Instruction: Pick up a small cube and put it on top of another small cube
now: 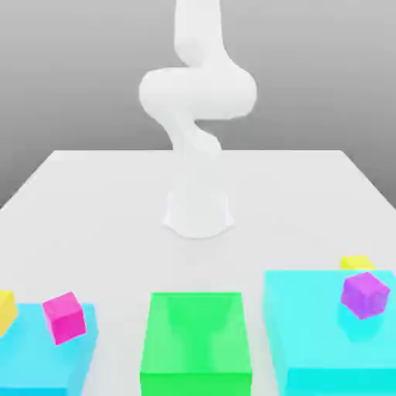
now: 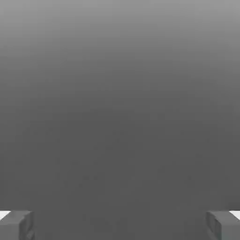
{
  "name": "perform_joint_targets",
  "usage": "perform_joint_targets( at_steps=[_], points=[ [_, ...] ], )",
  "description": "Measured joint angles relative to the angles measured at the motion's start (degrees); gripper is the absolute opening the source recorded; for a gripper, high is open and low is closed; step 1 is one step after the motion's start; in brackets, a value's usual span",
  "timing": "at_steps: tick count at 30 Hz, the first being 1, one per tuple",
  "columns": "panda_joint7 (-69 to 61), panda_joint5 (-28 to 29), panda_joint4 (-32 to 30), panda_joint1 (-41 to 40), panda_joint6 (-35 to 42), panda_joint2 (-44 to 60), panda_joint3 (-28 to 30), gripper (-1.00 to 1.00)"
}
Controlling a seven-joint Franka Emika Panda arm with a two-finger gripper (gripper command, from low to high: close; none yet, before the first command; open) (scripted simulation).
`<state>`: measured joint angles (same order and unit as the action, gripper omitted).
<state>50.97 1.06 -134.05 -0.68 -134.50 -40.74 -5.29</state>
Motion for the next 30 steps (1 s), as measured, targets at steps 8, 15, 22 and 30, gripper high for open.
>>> perform_joint_targets(
  at_steps=[8, 15, 22, 30],
  points=[
    [17.95, 4.91, -7.43, -1.20, -8.99, 16.67, -17.15, 0.00],
    [34.86, 11.32, -13.73, 0.11, -16.51, 31.42, -29.55, 0.00],
    [50.03, 15.30, -20.13, 8.62, -24.25, 45.60, -35.68, 0.00],
    [62.68, 28.33, -18.98, 18.56, -30.57, 56.06, -25.50, 0.00]
  ],
)
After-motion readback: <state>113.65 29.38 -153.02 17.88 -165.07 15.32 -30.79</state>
